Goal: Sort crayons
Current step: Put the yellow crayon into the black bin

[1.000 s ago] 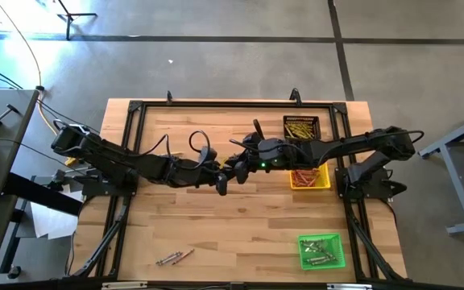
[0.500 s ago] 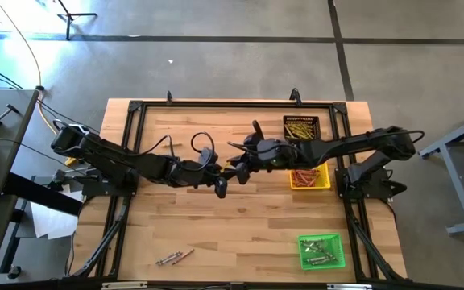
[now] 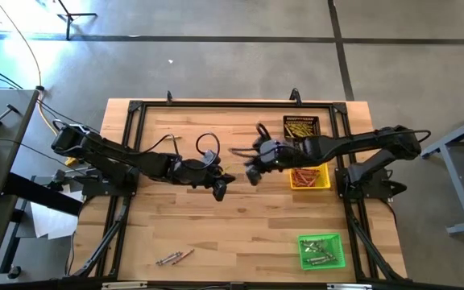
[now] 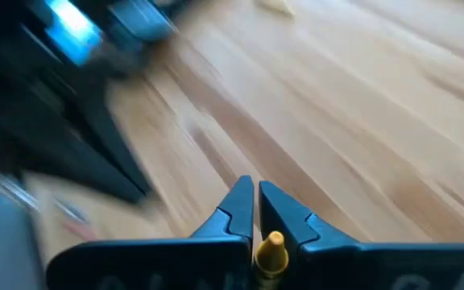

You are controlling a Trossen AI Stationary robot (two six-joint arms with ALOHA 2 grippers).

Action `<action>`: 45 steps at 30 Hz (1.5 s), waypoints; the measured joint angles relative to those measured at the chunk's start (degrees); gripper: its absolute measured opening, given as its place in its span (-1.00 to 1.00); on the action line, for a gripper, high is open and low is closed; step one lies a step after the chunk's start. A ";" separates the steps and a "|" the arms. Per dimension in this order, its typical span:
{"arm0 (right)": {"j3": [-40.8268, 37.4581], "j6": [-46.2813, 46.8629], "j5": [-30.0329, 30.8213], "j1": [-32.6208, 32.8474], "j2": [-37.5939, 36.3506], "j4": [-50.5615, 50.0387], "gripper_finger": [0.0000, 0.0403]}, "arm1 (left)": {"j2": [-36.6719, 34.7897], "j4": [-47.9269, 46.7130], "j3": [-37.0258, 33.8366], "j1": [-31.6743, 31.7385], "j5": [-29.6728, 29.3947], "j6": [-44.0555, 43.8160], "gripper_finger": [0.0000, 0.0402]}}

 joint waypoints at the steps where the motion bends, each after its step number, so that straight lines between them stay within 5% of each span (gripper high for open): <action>1: 0.00 0.45 0.01 0.26 -0.68 -4.55 -1.00 | 0.00 -0.80 0.00 0.00 0.72 -0.06 -0.99; 7: 0.00 6.30 -1.48 3.73 -4.21 -32.06 -1.00 | 0.00 -2.69 0.00 0.00 4.09 0.00 -1.00; 13: 0.00 4.68 3.84 2.62 -5.85 -43.43 -1.00 | 0.00 -3.10 0.02 1.12 4.00 0.05 -1.00; 22: -0.07 -15.29 1.29 -18.61 -5.59 -45.30 -1.00 | -0.04 -3.28 0.02 2.58 5.49 -0.08 -1.00; 30: -0.09 -30.71 -8.92 -42.65 -1.09 -36.44 -1.00 | -0.07 -3.86 0.07 2.08 8.97 0.09 -1.00; 45: -0.13 -44.94 -7.35 -49.31 10.53 -29.81 -0.94 | -4.34 -12.21 0.15 12.28 8.51 16.94 -1.00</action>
